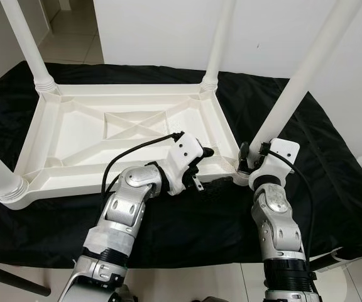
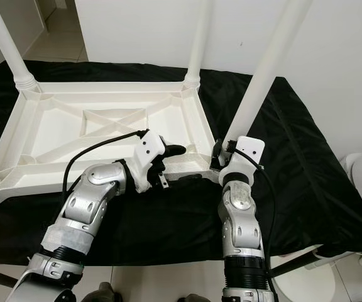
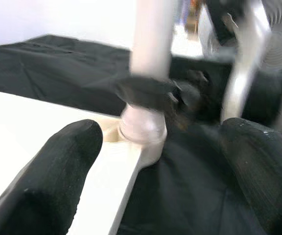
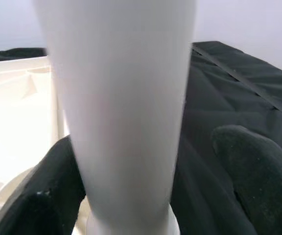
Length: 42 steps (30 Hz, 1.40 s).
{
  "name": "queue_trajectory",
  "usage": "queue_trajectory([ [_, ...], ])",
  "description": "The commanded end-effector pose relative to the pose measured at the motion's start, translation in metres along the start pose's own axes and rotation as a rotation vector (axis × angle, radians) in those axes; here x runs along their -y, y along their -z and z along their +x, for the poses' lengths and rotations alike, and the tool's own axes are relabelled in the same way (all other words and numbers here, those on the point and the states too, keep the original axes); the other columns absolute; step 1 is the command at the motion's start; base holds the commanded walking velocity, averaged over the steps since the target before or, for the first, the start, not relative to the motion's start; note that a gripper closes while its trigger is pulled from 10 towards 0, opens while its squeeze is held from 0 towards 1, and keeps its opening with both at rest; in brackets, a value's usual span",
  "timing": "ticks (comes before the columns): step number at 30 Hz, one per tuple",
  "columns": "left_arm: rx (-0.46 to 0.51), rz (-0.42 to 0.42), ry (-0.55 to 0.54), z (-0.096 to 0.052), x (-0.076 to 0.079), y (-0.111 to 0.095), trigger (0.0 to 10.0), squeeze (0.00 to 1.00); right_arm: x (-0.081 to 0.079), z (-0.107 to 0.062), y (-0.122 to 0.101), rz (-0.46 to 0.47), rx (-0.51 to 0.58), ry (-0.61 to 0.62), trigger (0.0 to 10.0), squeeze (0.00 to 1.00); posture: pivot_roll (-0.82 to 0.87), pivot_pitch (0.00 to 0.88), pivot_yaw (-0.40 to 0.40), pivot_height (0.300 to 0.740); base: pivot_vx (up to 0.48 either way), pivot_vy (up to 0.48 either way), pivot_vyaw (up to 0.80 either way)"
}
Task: Building children table
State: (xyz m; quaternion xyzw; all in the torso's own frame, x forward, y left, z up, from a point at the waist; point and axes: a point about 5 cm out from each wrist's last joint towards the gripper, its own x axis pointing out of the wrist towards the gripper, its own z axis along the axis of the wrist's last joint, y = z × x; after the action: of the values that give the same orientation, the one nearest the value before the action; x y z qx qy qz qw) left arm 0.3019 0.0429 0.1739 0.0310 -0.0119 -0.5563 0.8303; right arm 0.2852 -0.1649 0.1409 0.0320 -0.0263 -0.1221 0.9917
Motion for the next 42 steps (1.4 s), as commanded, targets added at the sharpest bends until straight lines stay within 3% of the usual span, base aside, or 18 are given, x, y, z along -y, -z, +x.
queue_trajectory([
  [1,0.016,-0.039,-0.153,-0.001,-0.01,-0.006,10.0,0.0,0.007,-0.008,0.003,-0.001,-0.003,0.021,10.0,0.0,0.03,0.0,-0.067,0.74,0.0,0.0,0.0],
  [9,-0.038,-0.073,-0.197,-0.011,-0.018,-0.004,10.0,0.0,0.001,-0.036,0.006,0.005,0.006,-0.056,9.8,0.0,0.01,0.0,-0.059,0.74,0.0,0.0,0.0],
  [10,-0.039,-0.073,-0.211,-0.013,-0.021,-0.006,10.0,0.0,-0.002,-0.042,0.007,0.012,0.003,-0.086,8.9,0.0,0.01,0.0,-0.058,0.74,0.0,0.0,0.0],
  [11,-0.036,-0.076,-0.226,-0.015,-0.024,-0.007,10.0,0.0,-0.004,-0.047,0.009,0.008,-0.004,-0.113,0.0,0.0,0.01,0.0,-0.056,0.74,0.0,0.0,0.0],
  [22,-0.049,-0.042,-0.267,-0.022,-0.032,-0.012,10.0,0.0,-0.017,-0.055,0.012,0.044,-0.028,-0.264,0.0,0.0,0.02,0.0,-0.056,0.74,0.0,0.0,0.0],
  [24,-0.081,0.022,-0.243,-0.025,-0.029,-0.014,10.0,0.0,-0.026,-0.053,0.012,0.051,-0.046,-0.336,10.0,0.0,0.02,0.0,-0.057,0.74,0.0,0.0,0.0],
  [28,-0.101,0.048,-0.212,-0.026,-0.024,-0.015,10.0,0.0,-0.03,-0.05,0.011,0.043,-0.053,-0.387,10.0,0.0,0.03,0.0,-0.06,0.74,0.0,0.0,0.0],
  [29,-0.134,0.074,-0.185,-0.027,-0.018,-0.012,10.0,0.0,-0.027,-0.041,0.006,0.058,-0.037,-0.387,10.0,0.0,0.03,0.0,-0.06,0.74,0.0,0.0,0.0],
  [35,-0.168,0.098,-0.158,-0.028,-0.014,-0.008,10.0,0.0,-0.019,-0.032,0.0,0.051,-0.014,-0.375,10.0,0.0,0.03,0.0,-0.059,0.74,0.0,0.0,0.0],
  [40,-0.228,0.107,-0.065,-0.032,-0.003,-0.003,10.0,0.0,0.001,-0.021,-0.007,0.032,0.015,-0.322,10.0,0.0,0.03,0.0,-0.06,0.74,0.0,0.0,0.0],
  [42,-0.251,0.123,-0.074,-0.034,-0.002,0.001,10.0,0.0,0.009,-0.019,-0.009,0.036,0.02,-0.283,10.0,0.0,0.03,0.0,-0.059,0.74,0.0,0.0,0.0],
])
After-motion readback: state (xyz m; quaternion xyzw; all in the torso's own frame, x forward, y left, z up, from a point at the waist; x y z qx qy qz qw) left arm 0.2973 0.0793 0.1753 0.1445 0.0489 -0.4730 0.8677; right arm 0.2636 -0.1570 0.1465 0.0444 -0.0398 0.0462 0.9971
